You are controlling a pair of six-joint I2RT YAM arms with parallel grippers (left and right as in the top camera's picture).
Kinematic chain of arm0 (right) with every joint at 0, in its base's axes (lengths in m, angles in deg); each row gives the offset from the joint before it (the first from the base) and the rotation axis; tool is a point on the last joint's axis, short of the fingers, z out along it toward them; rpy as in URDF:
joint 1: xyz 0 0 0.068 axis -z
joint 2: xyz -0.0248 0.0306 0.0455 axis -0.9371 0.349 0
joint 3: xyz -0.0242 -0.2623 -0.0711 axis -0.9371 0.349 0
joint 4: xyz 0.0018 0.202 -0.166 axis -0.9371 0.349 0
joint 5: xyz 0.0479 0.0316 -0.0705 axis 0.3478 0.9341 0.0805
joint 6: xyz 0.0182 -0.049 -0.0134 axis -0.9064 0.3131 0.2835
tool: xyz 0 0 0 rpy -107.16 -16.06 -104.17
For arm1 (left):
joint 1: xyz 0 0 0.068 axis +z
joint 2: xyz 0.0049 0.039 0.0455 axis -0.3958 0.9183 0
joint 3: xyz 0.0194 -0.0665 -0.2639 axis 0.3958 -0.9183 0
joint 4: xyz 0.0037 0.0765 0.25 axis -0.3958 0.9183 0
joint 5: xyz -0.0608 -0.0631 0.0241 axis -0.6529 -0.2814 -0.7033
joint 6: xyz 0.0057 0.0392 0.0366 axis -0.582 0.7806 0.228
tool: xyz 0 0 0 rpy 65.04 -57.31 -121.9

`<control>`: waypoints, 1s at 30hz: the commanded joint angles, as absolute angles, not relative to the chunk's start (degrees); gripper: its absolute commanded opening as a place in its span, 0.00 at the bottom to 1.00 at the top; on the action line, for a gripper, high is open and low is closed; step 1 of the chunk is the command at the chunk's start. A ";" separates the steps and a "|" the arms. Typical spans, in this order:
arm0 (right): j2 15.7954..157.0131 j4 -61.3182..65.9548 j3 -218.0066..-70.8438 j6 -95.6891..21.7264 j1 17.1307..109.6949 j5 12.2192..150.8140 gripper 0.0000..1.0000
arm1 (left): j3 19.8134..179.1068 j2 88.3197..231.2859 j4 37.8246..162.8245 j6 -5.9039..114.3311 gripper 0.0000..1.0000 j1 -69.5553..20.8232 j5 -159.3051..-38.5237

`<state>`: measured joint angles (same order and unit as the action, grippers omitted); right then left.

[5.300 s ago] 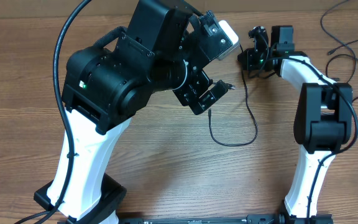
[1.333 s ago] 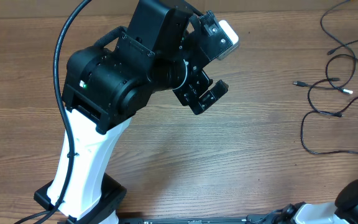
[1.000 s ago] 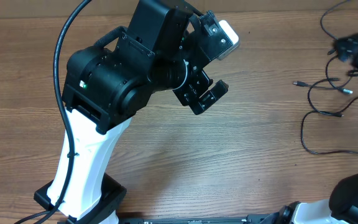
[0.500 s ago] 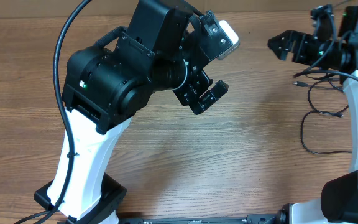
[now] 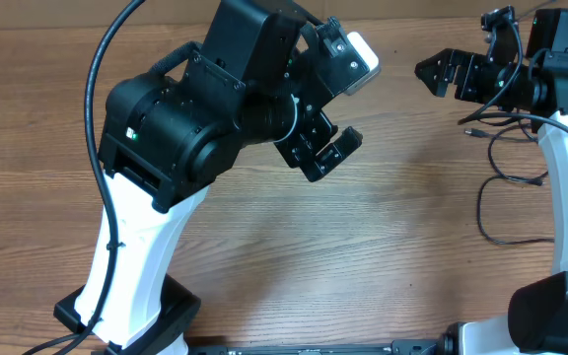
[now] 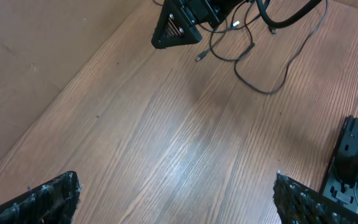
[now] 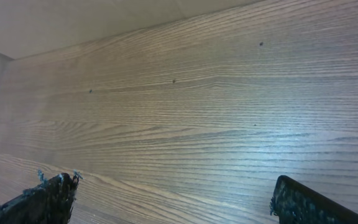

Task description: Untangle cables

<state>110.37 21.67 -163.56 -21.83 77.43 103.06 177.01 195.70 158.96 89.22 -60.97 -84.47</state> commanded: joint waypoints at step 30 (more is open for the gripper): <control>110.28 21.52 -164.24 -21.81 77.46 103.12 1.00 | 162.69 189.54 139.24 88.54 0.99 -61.27 -80.10</control>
